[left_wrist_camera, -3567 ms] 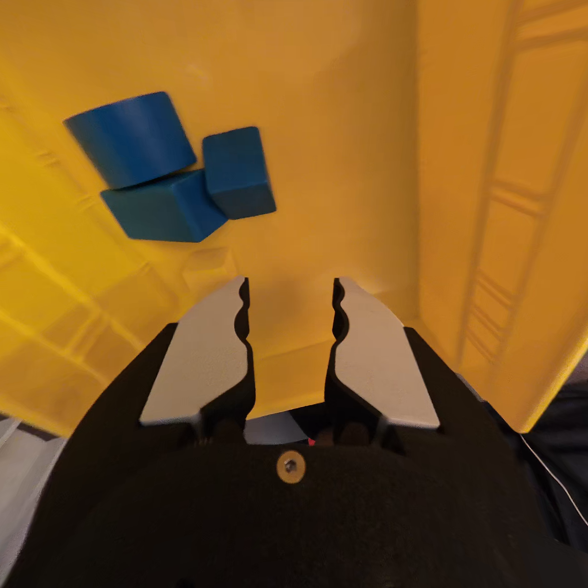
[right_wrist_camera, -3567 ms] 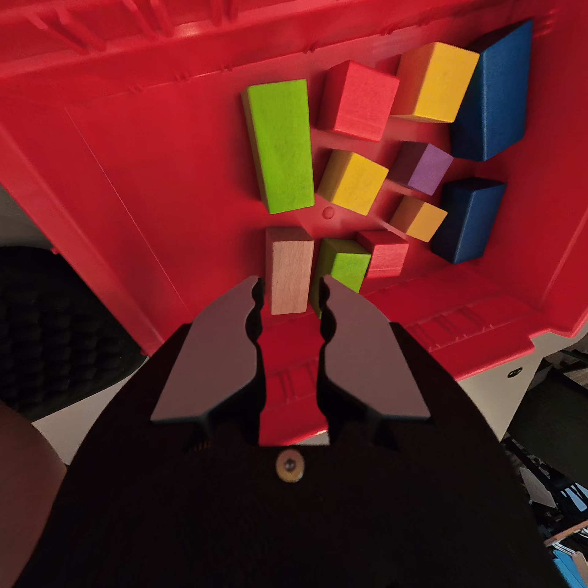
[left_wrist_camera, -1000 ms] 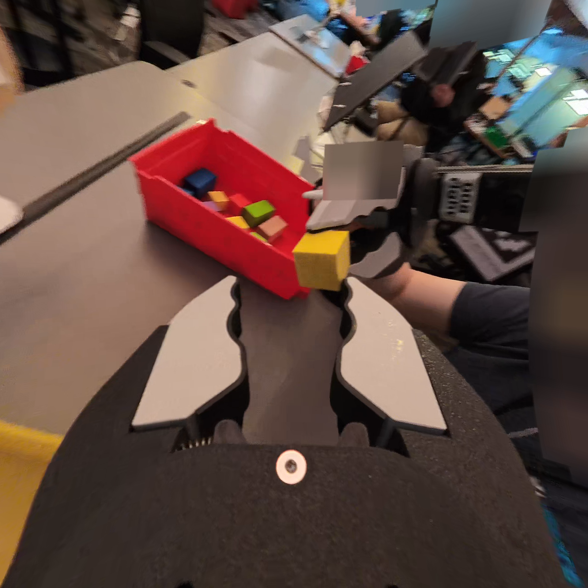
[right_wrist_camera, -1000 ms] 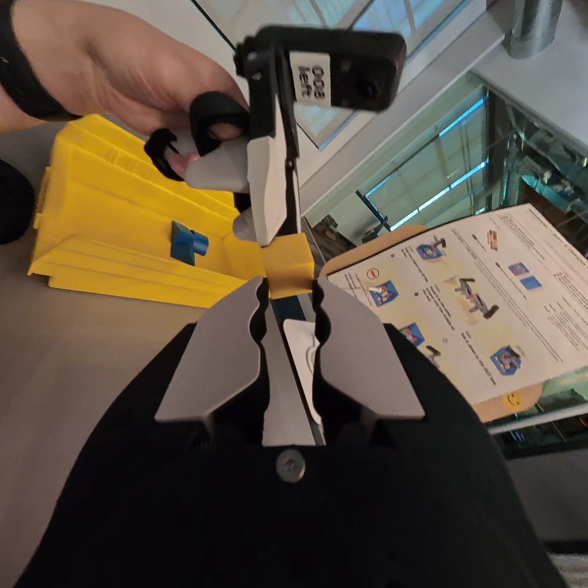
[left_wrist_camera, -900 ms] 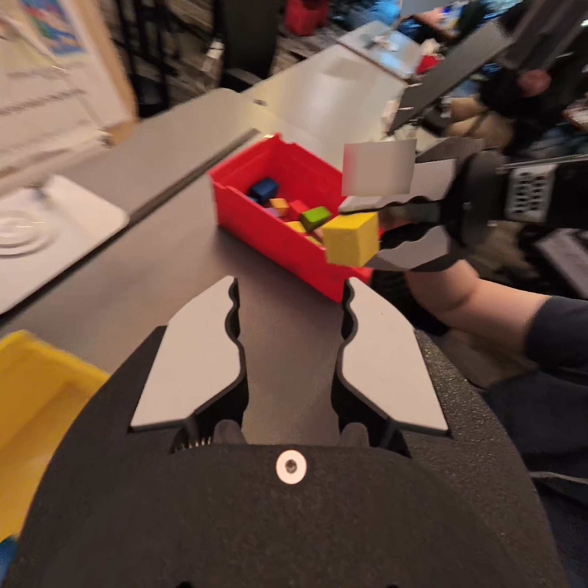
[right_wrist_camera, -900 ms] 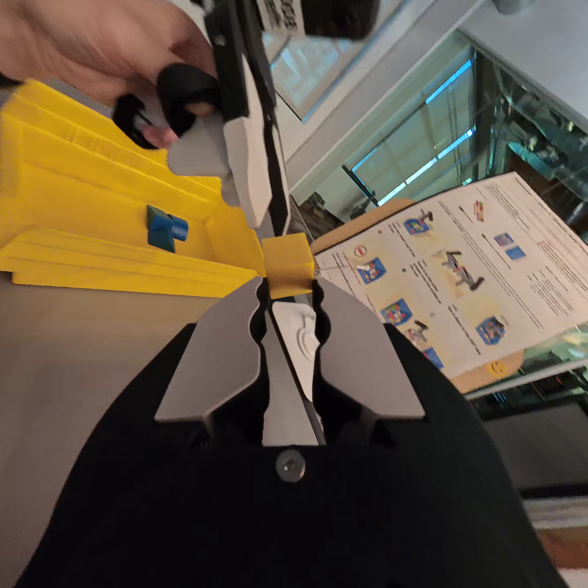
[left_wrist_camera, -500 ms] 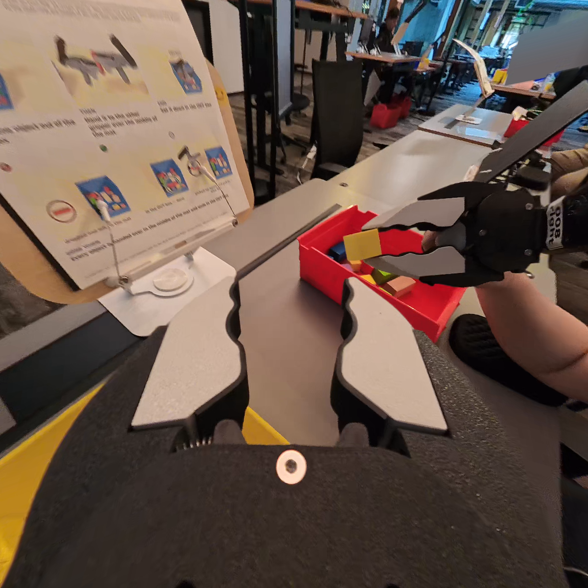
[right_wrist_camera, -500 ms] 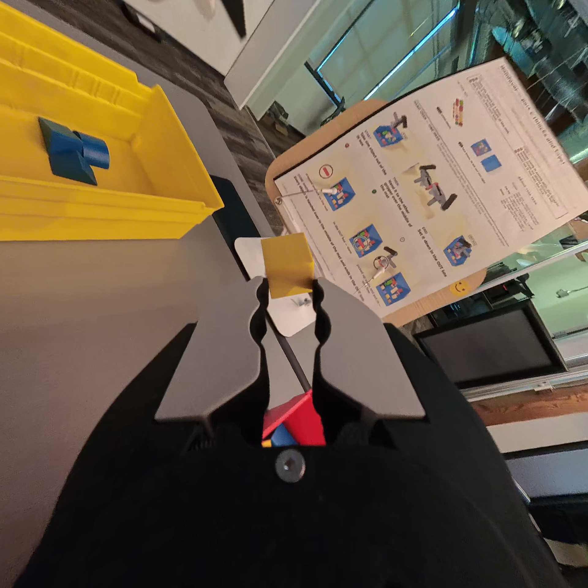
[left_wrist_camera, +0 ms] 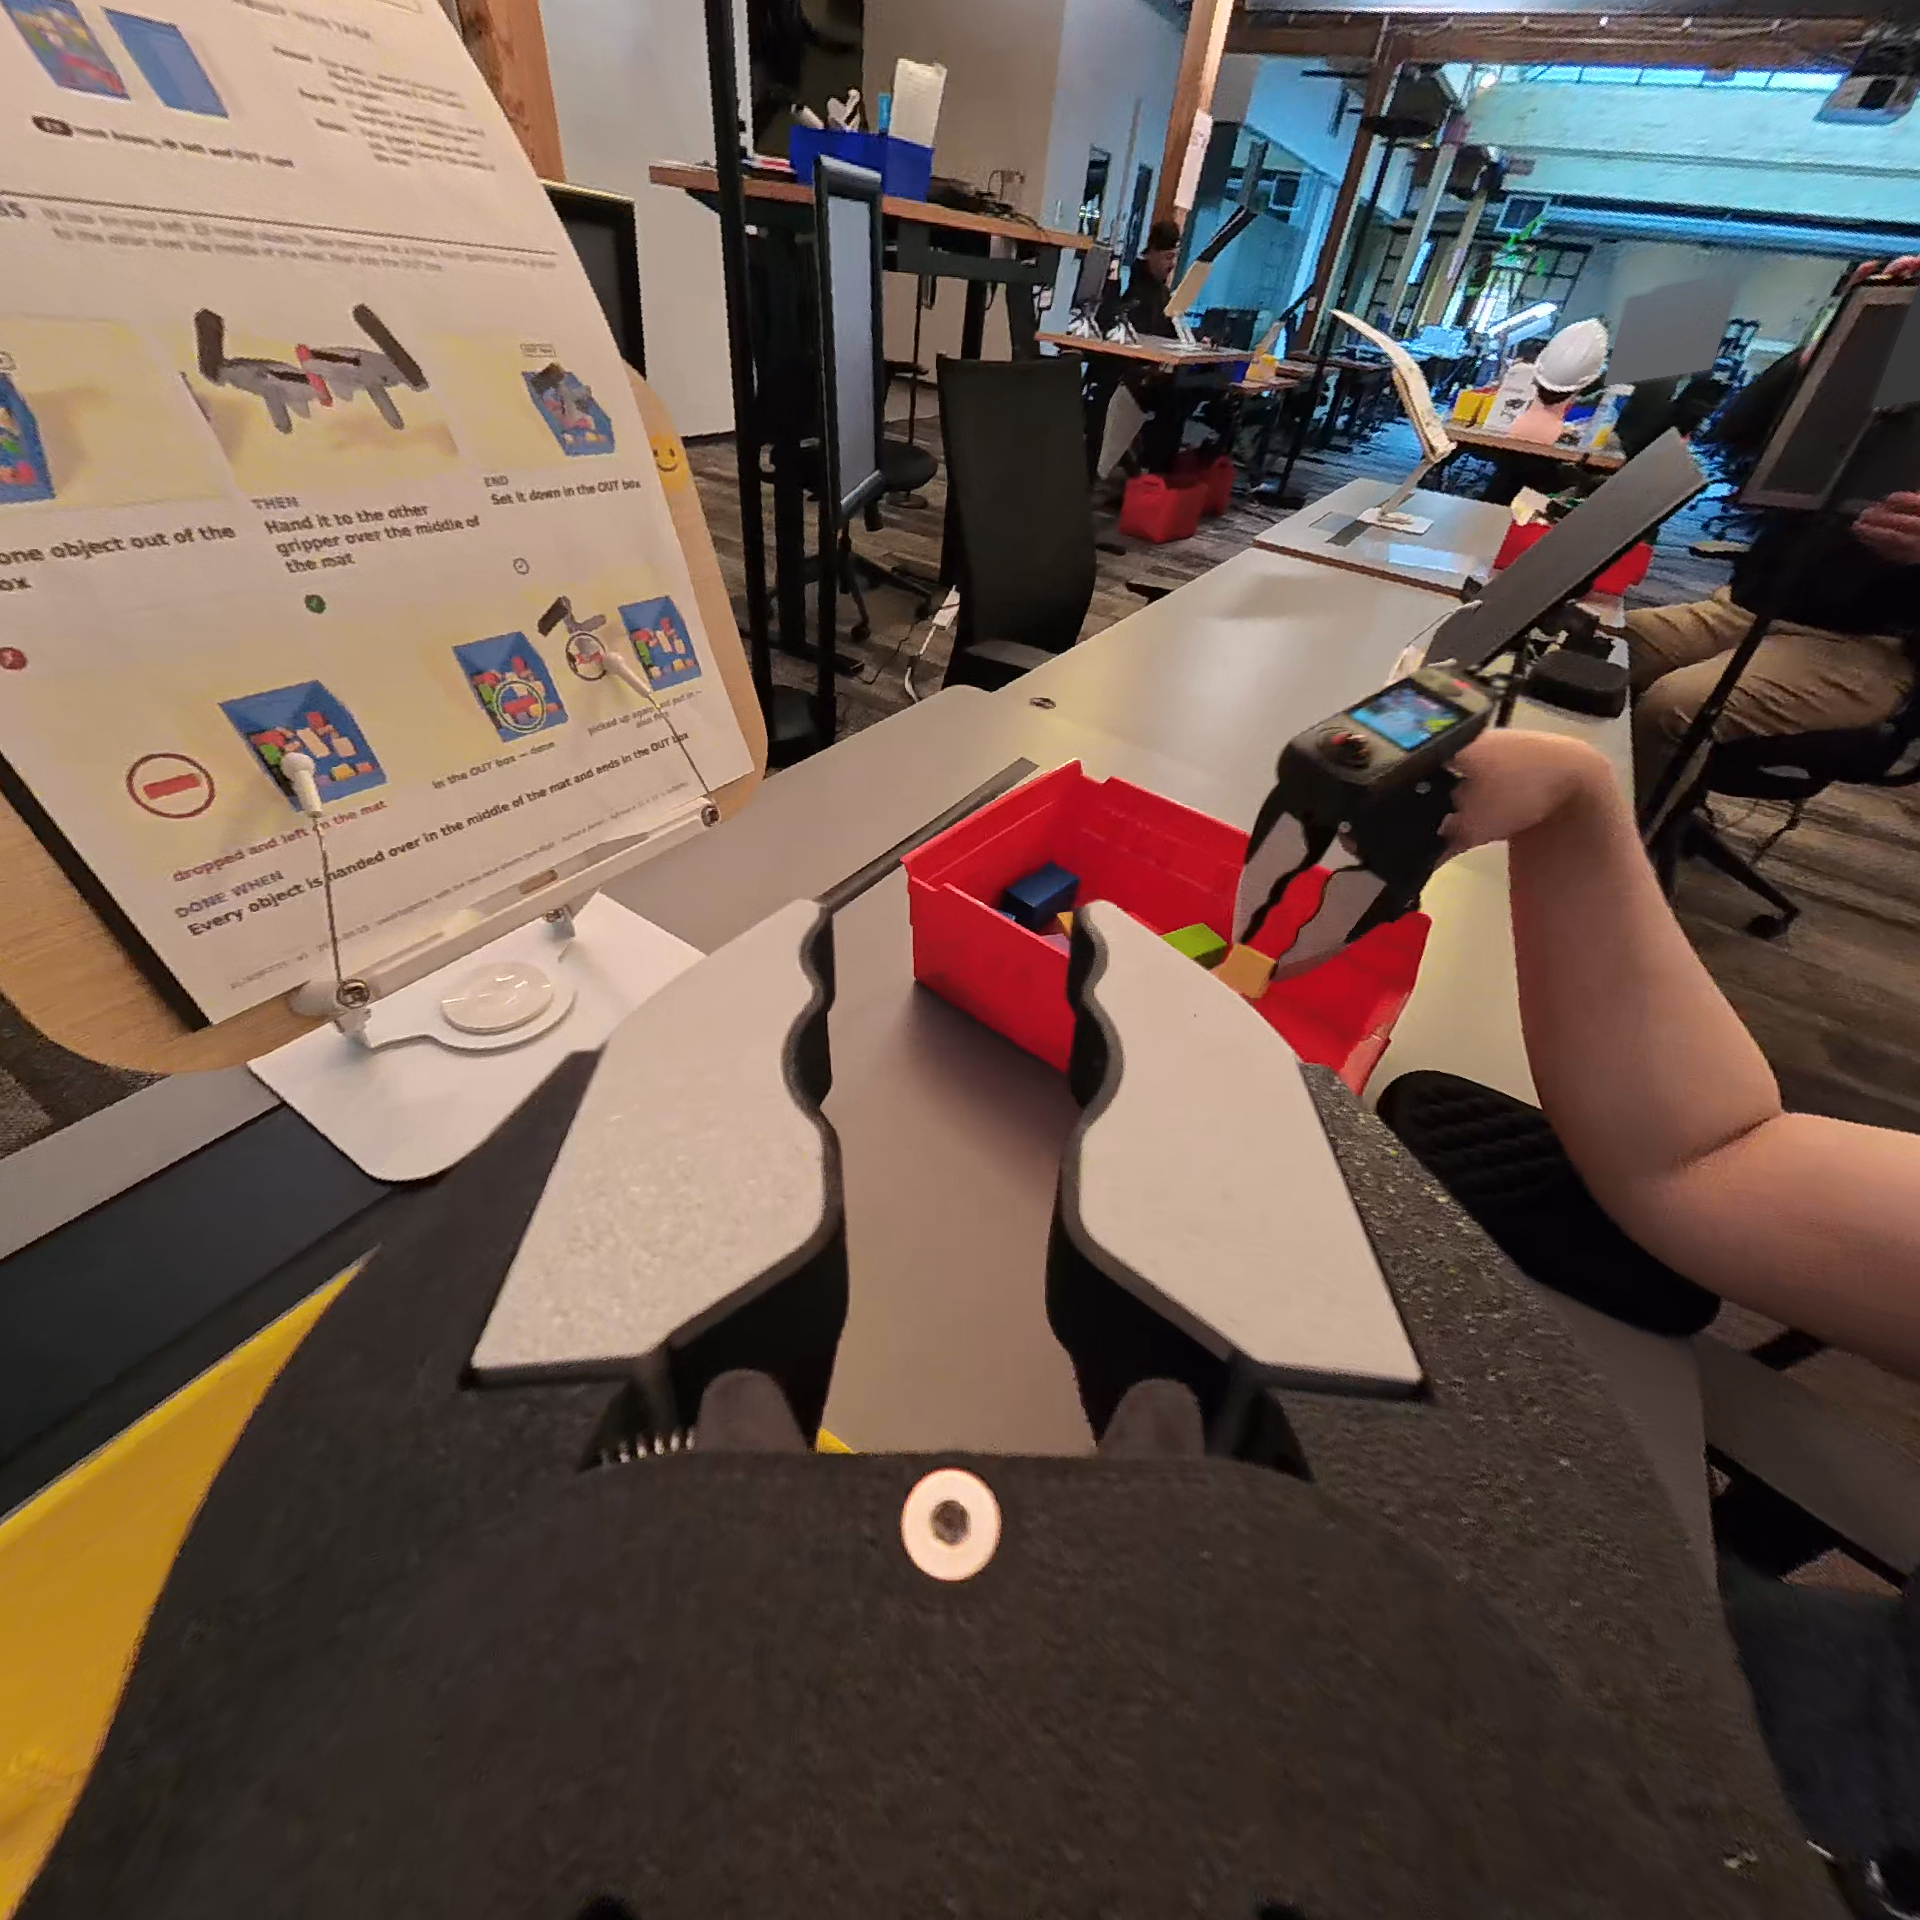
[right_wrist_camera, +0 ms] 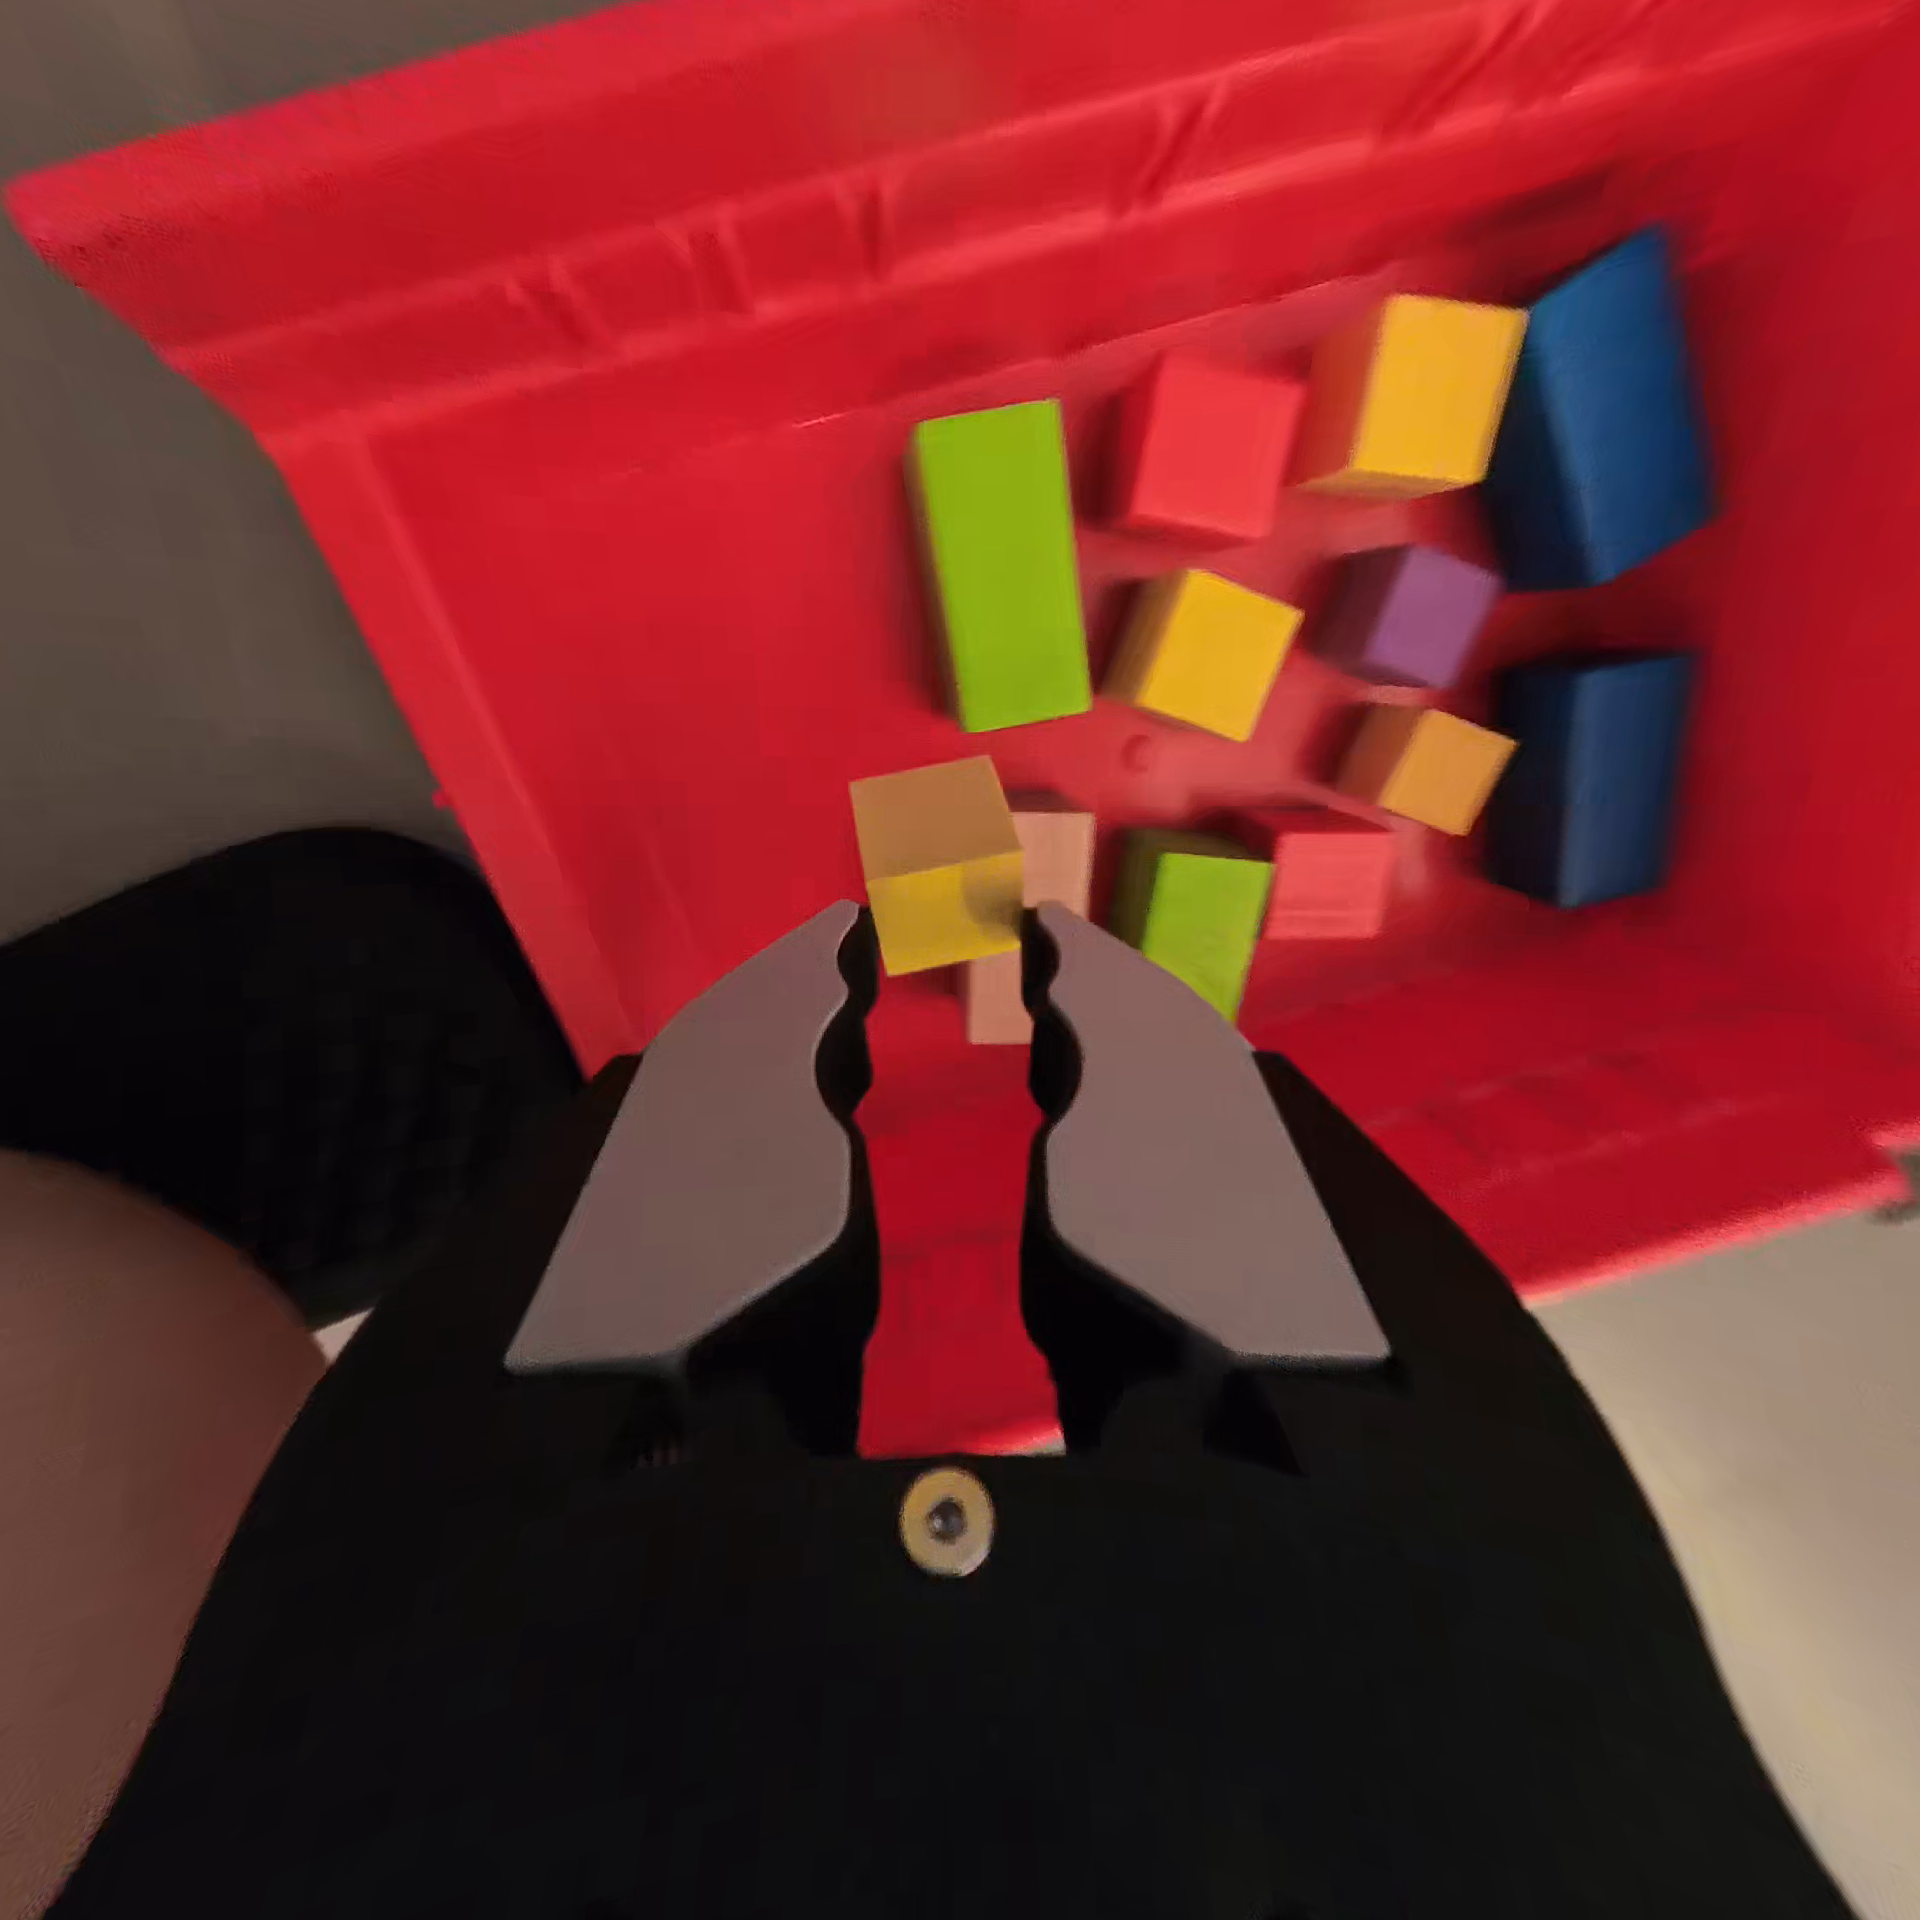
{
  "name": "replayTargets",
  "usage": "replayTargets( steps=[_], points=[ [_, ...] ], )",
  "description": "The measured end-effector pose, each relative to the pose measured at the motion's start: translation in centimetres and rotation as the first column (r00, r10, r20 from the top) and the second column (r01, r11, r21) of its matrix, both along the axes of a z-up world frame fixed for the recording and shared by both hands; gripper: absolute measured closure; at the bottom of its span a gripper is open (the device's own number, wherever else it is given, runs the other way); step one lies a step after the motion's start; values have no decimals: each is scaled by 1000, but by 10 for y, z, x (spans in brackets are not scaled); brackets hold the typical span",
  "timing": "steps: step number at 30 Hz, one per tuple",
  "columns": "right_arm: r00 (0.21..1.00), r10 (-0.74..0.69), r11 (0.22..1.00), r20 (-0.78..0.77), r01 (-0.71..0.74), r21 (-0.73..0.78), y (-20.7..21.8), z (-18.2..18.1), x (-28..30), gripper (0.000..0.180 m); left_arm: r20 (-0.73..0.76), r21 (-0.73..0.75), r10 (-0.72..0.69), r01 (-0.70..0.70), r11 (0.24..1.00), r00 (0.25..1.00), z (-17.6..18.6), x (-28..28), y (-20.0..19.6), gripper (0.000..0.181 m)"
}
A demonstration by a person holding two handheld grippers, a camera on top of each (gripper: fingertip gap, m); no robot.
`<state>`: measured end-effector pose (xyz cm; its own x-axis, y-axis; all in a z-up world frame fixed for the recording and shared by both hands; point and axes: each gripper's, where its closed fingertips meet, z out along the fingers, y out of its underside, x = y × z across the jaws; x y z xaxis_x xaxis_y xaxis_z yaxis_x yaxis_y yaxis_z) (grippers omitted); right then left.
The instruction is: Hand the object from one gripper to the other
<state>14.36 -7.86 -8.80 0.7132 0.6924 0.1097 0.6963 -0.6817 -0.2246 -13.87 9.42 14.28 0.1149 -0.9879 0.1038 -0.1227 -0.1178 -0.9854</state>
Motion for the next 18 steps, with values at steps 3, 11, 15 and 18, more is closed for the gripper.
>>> replayTargets(
  steps=[3,11,15,18],
  points=[
    [997,42,996,-64,-47,-80,-4,-15,-12,152,15,-22,-38,39,999,999,2,1,-6,134],
    [996,-92,995,17,91,36,30,-14,20,152,-27,-73,-164,162,984,986,-9,14,-26,122],
    [907,-419,883,44,396,252,59,13,78,152,-13,-100,-222,220,970,975,-10,19,-35,126],
    [874,-485,860,12,475,189,57,4,81,152,-3,-132,-263,260,956,965,-11,20,-41,130]
  ],
)
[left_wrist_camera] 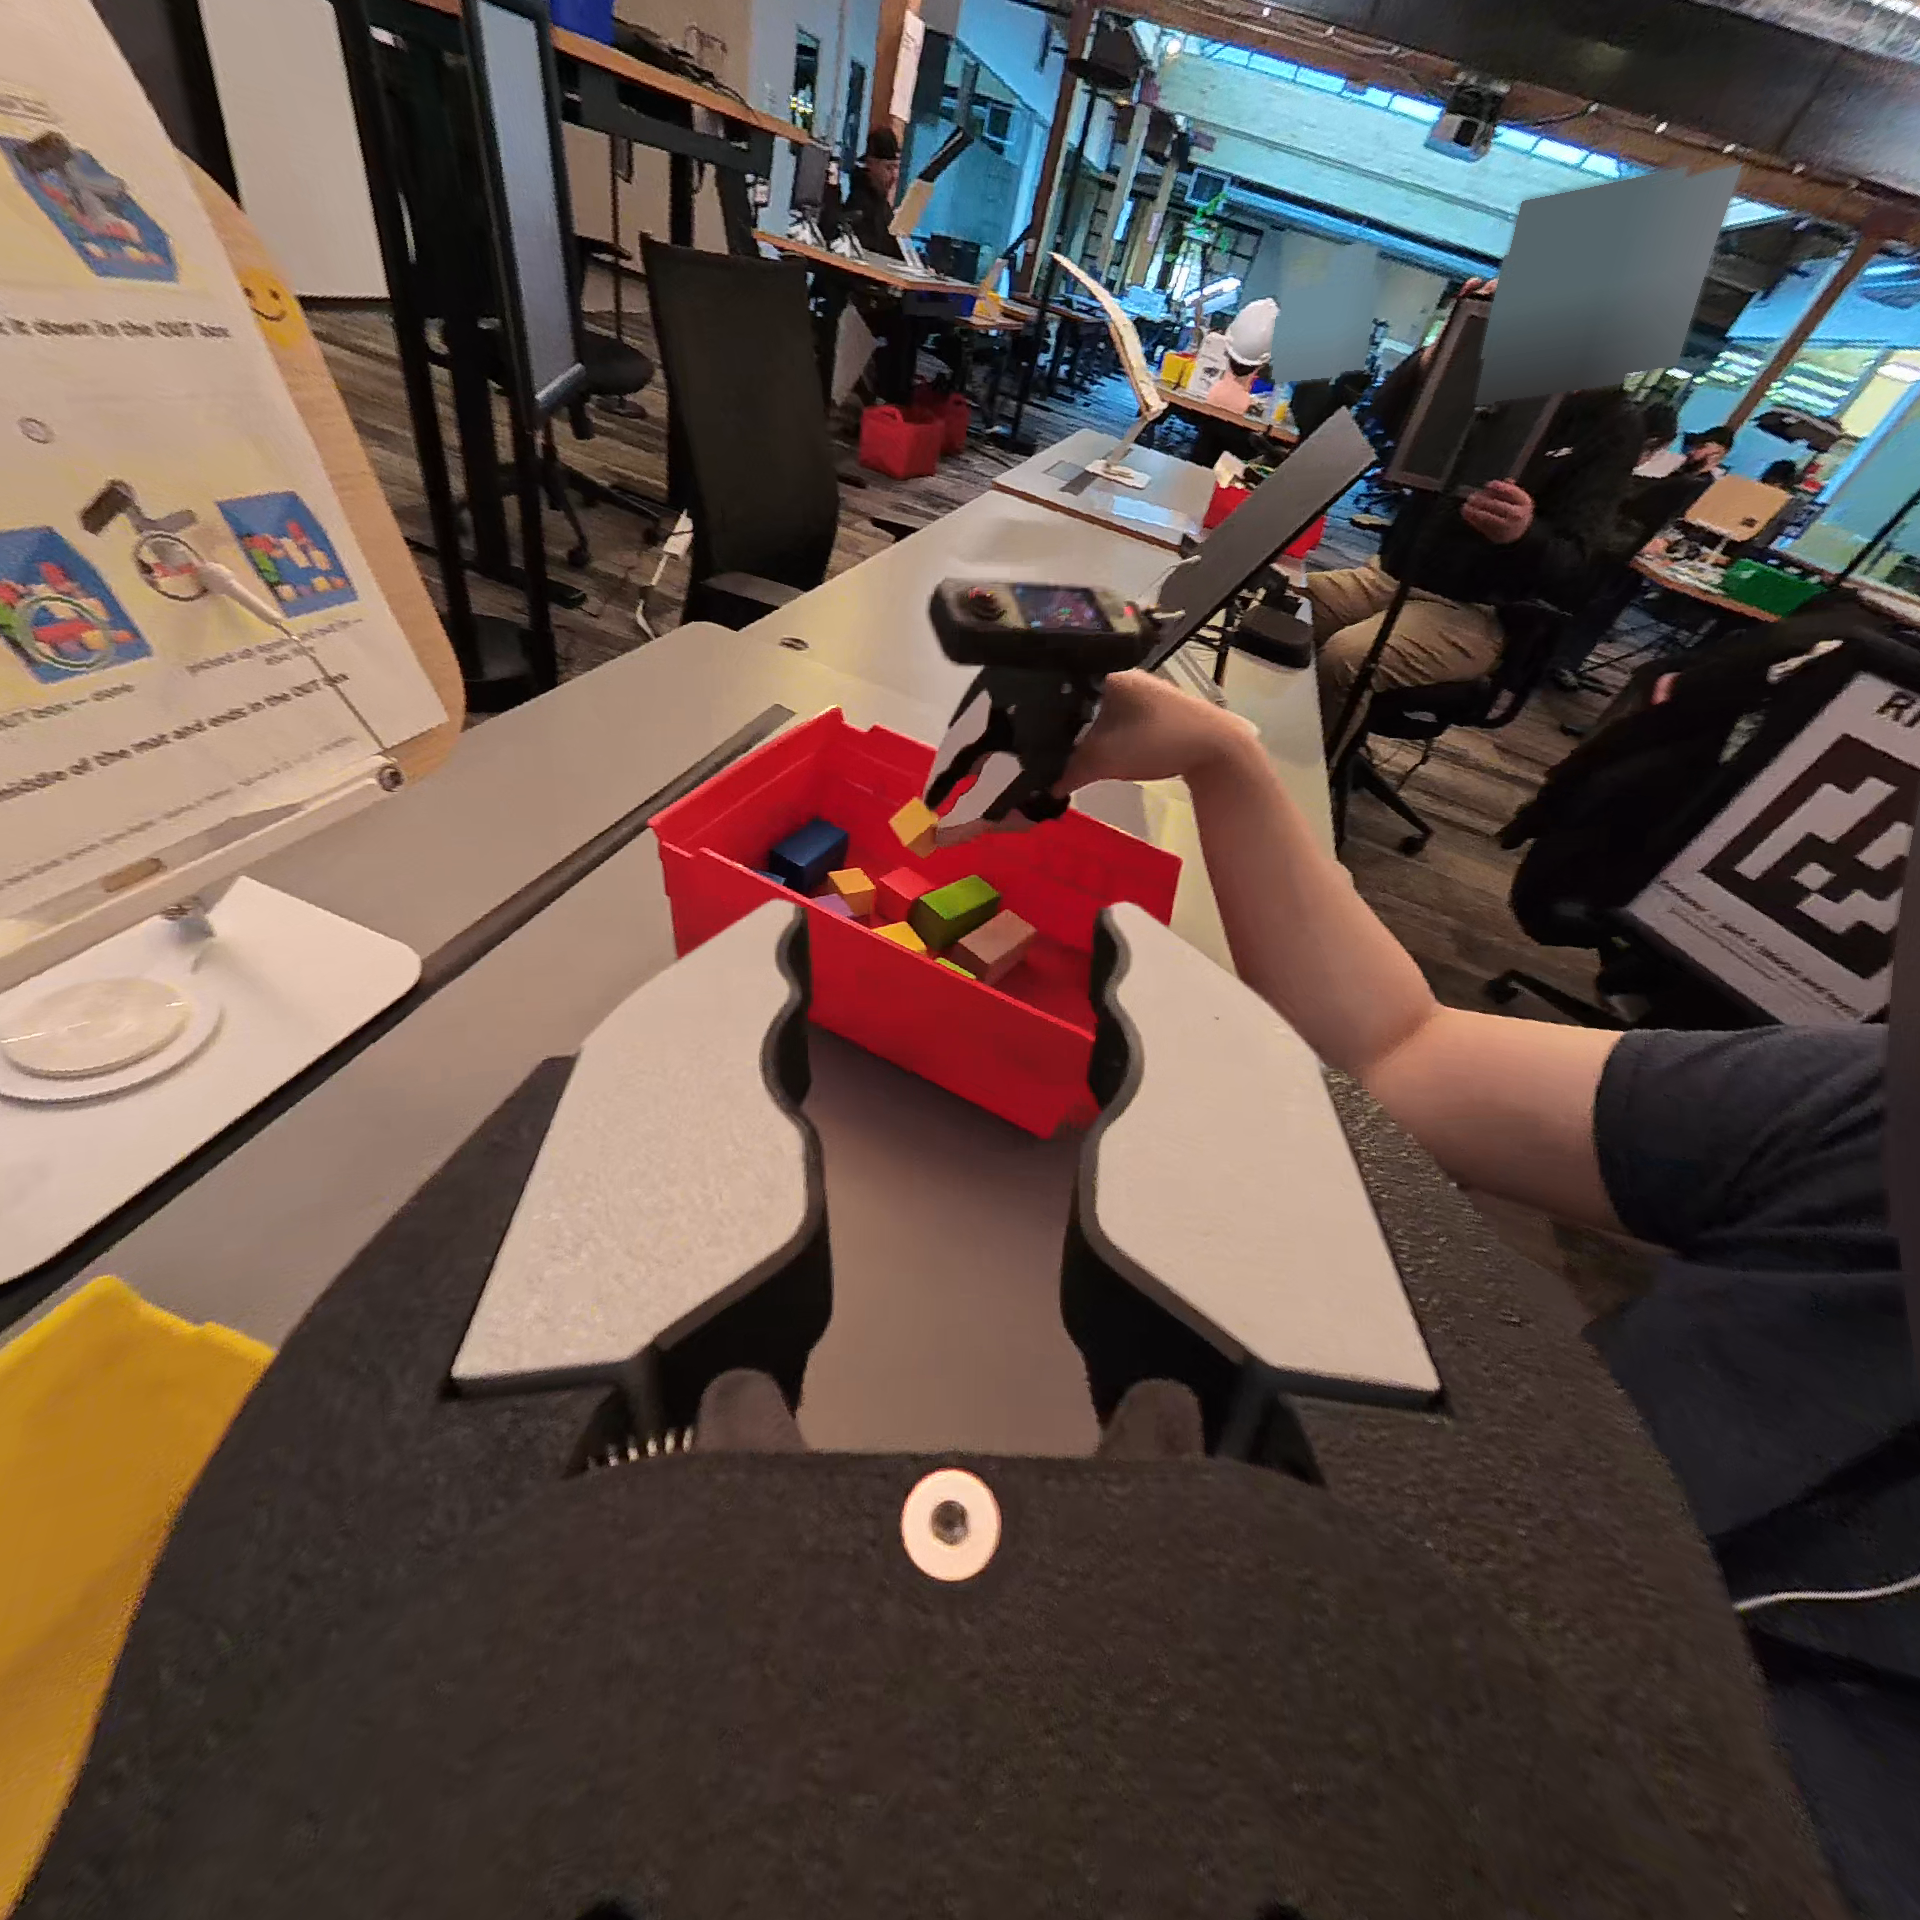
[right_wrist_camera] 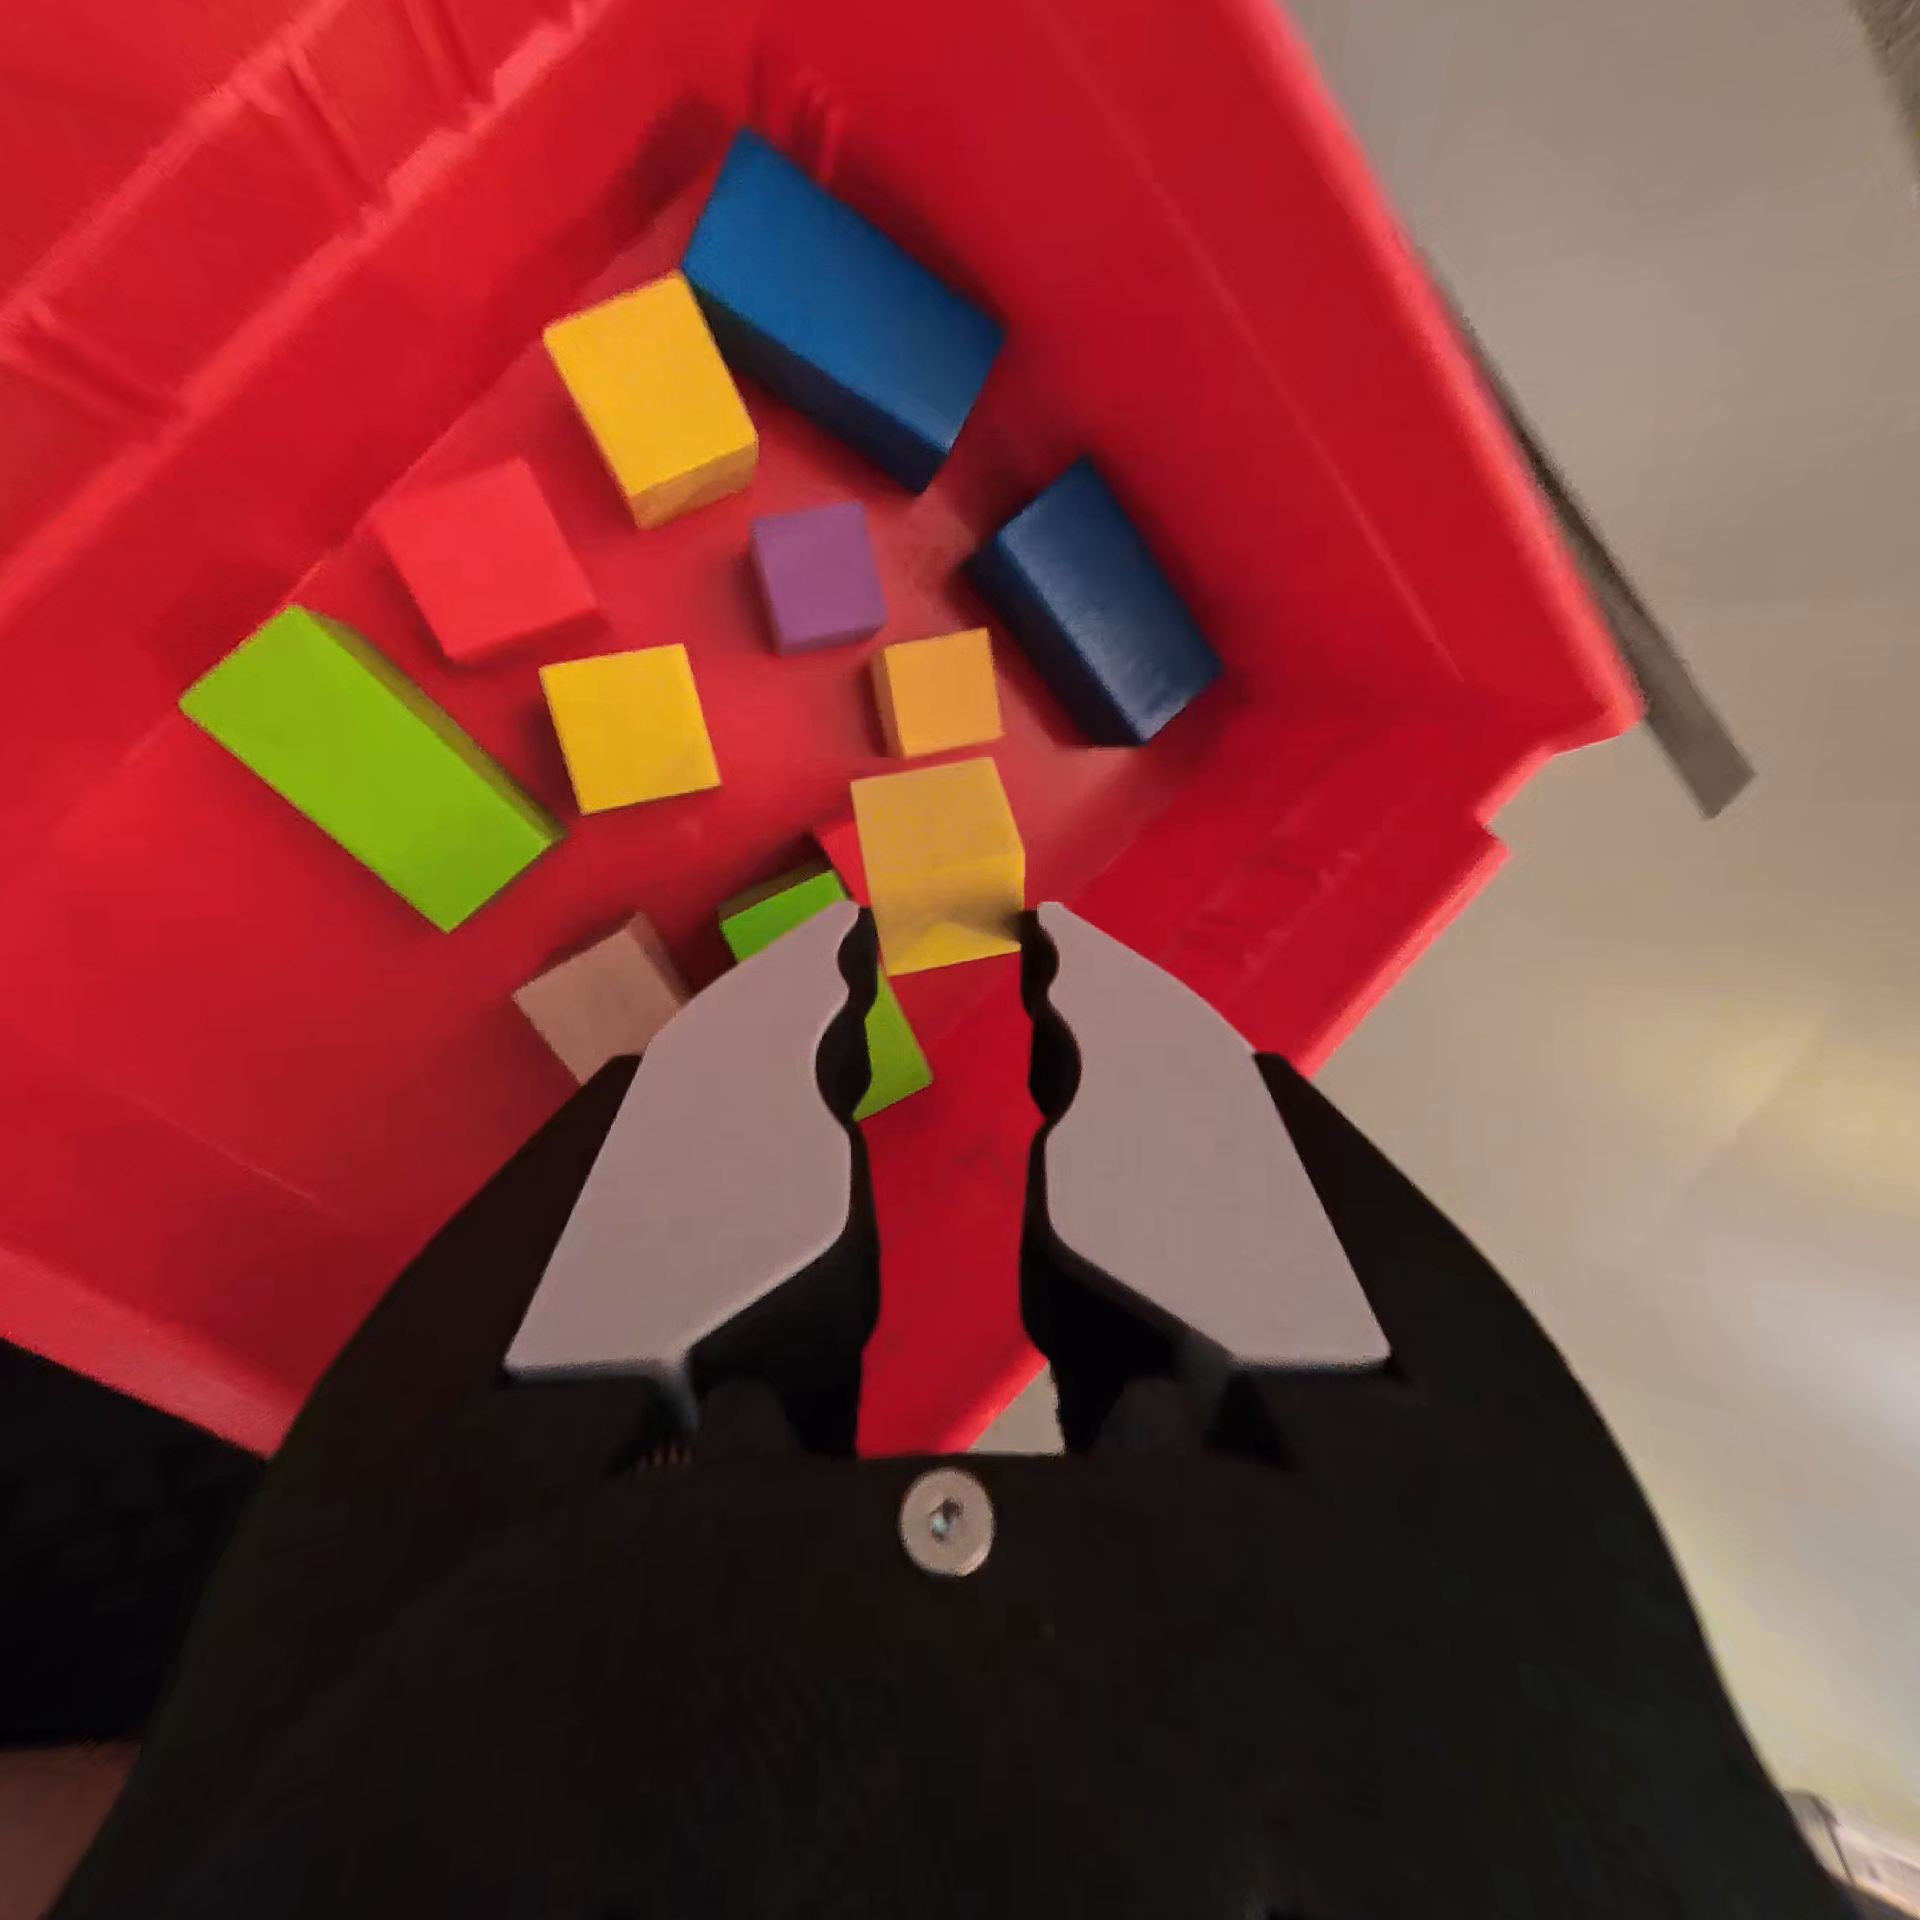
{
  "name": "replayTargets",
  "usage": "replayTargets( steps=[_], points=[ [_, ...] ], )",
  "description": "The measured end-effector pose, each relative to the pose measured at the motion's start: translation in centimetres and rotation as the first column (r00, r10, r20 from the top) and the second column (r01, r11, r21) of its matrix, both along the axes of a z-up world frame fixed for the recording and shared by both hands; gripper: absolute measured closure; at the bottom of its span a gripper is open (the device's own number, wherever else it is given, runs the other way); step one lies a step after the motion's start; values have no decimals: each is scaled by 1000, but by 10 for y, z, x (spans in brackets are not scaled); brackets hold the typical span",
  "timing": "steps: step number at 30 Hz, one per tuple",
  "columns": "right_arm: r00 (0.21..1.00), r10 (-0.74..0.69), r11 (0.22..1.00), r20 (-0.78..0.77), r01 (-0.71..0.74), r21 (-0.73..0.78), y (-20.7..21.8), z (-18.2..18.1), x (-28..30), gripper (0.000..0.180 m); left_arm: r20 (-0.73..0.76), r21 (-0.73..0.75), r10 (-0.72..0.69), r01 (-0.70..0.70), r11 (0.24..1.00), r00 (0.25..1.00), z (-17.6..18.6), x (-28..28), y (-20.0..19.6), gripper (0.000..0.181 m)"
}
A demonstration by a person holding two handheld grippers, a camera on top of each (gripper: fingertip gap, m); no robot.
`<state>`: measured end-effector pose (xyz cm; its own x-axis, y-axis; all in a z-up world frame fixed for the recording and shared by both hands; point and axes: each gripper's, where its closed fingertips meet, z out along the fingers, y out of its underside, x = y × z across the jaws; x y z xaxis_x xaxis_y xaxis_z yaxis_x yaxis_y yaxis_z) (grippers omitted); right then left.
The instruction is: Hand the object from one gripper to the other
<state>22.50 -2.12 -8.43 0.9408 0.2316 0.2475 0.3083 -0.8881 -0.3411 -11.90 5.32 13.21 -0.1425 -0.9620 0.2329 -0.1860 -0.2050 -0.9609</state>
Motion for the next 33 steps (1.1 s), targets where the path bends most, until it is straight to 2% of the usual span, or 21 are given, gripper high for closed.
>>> replayTargets(
  steps=[2,5,8,12,16,33],
  points=[
    [999,30,994,-19,-32,-103,-10,-15,-7,152,21,-10,-20,20,1000,1000,3,-1,-3,135],
    [995,91,981,-34,-95,-171,-13,-26,-20,152,36,-24,-39,40,999,999,6,-4,-5,137],
    [999,26,988,-31,-30,-150,1,-27,-21,152,32,-26,-39,39,999,999,6,-4,-4,139],
    [994,-31,992,-107,17,-126,16,-30,-31,152,22,-17,-52,52,998,998,4,-3,-8,142],
    [997,-61,984,-54,51,-174,15,-40,-23,152,11,0,-35,35,999,999,3,-2,-7,142],
    [1000,-11,966,-29,3,-260,19,-62,-19,151,-3,-4,-22,22,1000,1000,3,-6,-5,142]
  ],
)
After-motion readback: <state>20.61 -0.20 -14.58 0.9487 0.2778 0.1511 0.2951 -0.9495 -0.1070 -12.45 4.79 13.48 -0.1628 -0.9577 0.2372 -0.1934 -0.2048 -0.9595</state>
